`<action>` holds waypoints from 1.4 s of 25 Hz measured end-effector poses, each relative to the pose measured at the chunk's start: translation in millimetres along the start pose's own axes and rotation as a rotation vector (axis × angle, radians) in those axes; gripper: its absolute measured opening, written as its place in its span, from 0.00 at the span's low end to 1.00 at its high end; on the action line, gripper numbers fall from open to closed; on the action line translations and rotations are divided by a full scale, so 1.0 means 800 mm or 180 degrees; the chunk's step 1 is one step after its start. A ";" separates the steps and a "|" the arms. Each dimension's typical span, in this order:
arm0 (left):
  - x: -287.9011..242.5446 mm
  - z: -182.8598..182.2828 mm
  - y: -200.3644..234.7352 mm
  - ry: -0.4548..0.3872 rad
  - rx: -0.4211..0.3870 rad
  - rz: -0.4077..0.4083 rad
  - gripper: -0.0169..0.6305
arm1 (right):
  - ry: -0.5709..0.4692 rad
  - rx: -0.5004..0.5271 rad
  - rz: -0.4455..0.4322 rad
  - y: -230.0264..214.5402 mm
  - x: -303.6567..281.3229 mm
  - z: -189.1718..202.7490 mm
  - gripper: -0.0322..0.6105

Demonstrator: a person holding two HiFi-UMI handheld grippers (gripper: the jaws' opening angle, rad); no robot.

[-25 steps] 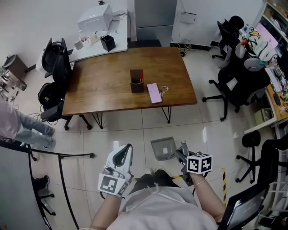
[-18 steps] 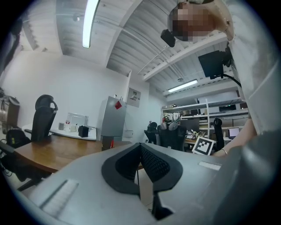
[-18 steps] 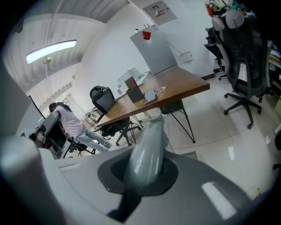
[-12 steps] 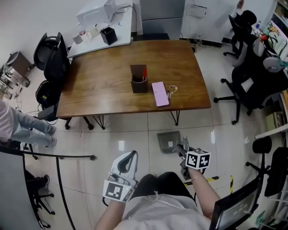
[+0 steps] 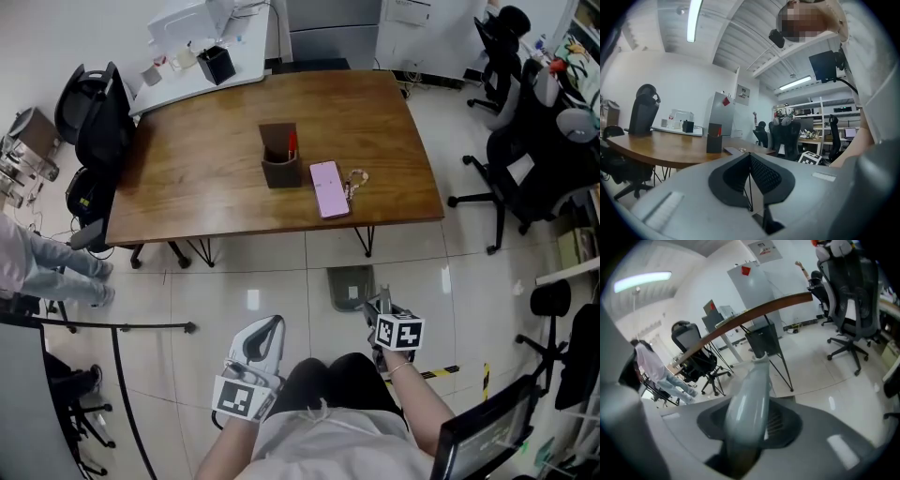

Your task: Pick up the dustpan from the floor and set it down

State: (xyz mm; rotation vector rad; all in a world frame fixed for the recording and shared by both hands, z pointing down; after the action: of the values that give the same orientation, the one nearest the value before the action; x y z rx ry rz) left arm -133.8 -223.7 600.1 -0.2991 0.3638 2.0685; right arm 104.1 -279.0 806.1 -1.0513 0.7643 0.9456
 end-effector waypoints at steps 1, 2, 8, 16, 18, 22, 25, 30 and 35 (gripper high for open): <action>0.002 -0.003 0.001 0.0006 0.0000 -0.0003 0.05 | 0.0061 0.0146 0.0171 0.001 -0.002 0.000 0.37; 0.004 -0.006 0.001 0.0013 0.0001 -0.0004 0.05 | 0.0063 0.0310 0.0359 0.003 -0.003 -0.002 0.42; 0.031 -0.039 0.003 0.0034 0.0072 0.0007 0.05 | 0.0020 0.0762 0.0979 0.018 0.034 0.004 0.96; 0.092 -0.108 -0.026 0.0049 0.0093 0.0205 0.05 | -0.0487 0.0504 0.0513 0.094 0.207 0.008 0.94; 0.099 -0.117 -0.038 -0.0006 0.0047 0.0246 0.05 | -0.0750 0.0516 0.0314 0.118 0.250 0.007 0.78; 0.120 -0.130 -0.077 -0.0205 -0.0082 0.0288 0.05 | -0.0942 0.0552 0.0362 0.126 0.309 0.026 0.07; 0.151 -0.142 -0.126 -0.0359 -0.0155 0.0303 0.05 | -0.1174 0.0800 0.0088 0.137 0.353 0.050 0.05; 0.214 -0.139 -0.204 -0.0481 -0.0253 0.0141 0.05 | -0.1590 0.1153 0.0090 0.160 0.431 0.096 0.05; 0.264 -0.155 -0.265 -0.0619 -0.0285 0.0073 0.05 | -0.1868 0.1305 -0.0019 0.189 0.497 0.128 0.05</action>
State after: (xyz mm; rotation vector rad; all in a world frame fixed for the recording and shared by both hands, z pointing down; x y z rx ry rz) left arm -46.1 -0.7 381.9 -0.1459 0.1578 2.1187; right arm 135.6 -46.7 436.6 -0.3823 0.4326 0.9736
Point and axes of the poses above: the fingertips, and each gripper's own axes: x backward along the fingers, y to its left, z out of its underside, the point moved 4 cm from there along x, backward along the fingers, and after that the axes turned 15 degrees about y, right-handed, at the moved point
